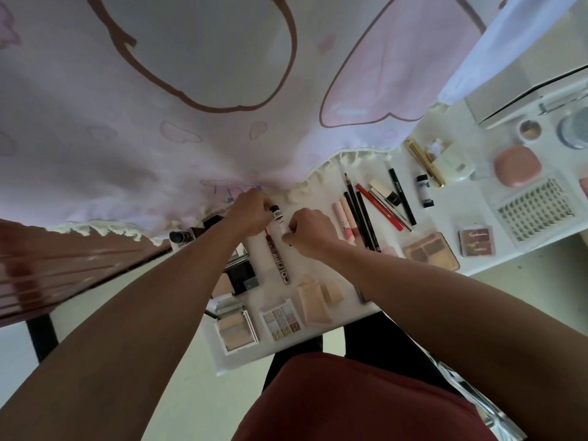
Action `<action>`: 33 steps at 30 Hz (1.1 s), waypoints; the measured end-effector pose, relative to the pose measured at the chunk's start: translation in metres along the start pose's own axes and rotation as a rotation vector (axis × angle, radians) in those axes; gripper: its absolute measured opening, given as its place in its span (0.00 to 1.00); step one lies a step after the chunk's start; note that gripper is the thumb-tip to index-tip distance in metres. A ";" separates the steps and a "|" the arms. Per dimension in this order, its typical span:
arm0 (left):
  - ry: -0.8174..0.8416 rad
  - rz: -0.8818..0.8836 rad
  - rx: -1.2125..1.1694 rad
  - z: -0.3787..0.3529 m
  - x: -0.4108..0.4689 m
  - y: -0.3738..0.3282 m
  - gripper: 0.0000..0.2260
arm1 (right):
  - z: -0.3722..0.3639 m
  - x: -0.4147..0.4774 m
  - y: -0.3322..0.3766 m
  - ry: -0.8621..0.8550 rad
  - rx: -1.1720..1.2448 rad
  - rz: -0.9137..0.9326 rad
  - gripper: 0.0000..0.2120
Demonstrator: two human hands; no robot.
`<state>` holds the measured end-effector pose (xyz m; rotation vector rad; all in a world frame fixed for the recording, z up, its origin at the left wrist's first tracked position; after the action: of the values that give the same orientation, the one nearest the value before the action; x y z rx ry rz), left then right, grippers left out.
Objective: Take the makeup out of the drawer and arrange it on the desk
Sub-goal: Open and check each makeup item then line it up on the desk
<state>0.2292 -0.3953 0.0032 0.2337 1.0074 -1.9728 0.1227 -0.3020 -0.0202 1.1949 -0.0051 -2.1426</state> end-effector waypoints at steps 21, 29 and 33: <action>-0.265 -0.040 -0.123 0.043 -0.047 -0.005 0.11 | 0.041 -0.031 -0.038 -0.171 -0.026 0.019 0.14; -0.275 -0.042 -0.203 0.020 -0.074 -0.015 0.10 | 0.066 -0.037 -0.087 -0.289 -0.187 -0.099 0.11; -0.257 -0.046 -0.216 0.004 -0.085 -0.015 0.10 | 0.063 -0.035 -0.082 -0.345 -0.216 -0.072 0.09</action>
<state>0.2688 -0.3415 0.0574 -0.1607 1.0527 -1.8596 0.0423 -0.2380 0.0168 0.7042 0.1161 -2.3199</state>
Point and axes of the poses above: each hand's wrist, its own x-axis towards the middle knuckle, its own z-axis out of the back of the hand, y = z × x, the point moved 3 cm from there along x, towards the middle knuckle, and after that the axes turned 15 degrees about -z, right-handed, at the moved point
